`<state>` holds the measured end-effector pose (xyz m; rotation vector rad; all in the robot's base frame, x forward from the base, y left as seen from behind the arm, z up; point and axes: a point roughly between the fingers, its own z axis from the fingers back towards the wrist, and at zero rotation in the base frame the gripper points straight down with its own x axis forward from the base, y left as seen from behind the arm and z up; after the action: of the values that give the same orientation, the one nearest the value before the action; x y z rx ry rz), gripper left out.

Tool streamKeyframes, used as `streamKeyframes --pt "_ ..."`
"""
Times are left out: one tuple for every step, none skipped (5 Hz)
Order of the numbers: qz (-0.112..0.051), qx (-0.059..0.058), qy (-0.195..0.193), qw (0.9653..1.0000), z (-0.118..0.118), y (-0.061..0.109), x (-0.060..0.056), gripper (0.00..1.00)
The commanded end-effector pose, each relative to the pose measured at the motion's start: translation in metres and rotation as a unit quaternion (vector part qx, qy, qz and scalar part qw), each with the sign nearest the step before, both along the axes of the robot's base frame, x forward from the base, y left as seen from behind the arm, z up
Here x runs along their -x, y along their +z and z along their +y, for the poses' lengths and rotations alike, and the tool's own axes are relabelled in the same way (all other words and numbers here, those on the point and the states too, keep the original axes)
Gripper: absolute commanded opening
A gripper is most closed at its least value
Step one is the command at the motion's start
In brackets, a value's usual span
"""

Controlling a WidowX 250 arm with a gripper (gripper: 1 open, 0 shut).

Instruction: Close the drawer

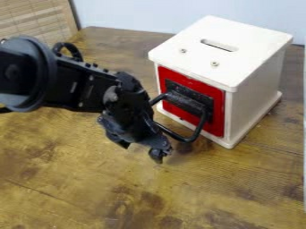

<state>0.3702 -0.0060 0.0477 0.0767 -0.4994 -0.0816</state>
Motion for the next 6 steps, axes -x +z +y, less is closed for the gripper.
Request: streamKeyframes --pt "-0.038 0.001 -0.015 0.9992 -0.002 0.027 -0.009 1.0" --pt "-0.04 -0.002 0.022 0.999 -0.002 0.024 -0.009 1.0" --pt "-0.041 -0.004 0.057 0.9975 -0.004 0.021 -0.008 1.0" --pt "-0.041 -0.004 0.054 0.9977 -0.005 0.019 -0.007 1.0" --pt "-0.043 -0.006 0.051 0.9978 -0.006 0.017 -0.005 1.0" --pt "-0.046 -0.009 0.067 0.9967 -0.001 0.013 -0.004 1.0"
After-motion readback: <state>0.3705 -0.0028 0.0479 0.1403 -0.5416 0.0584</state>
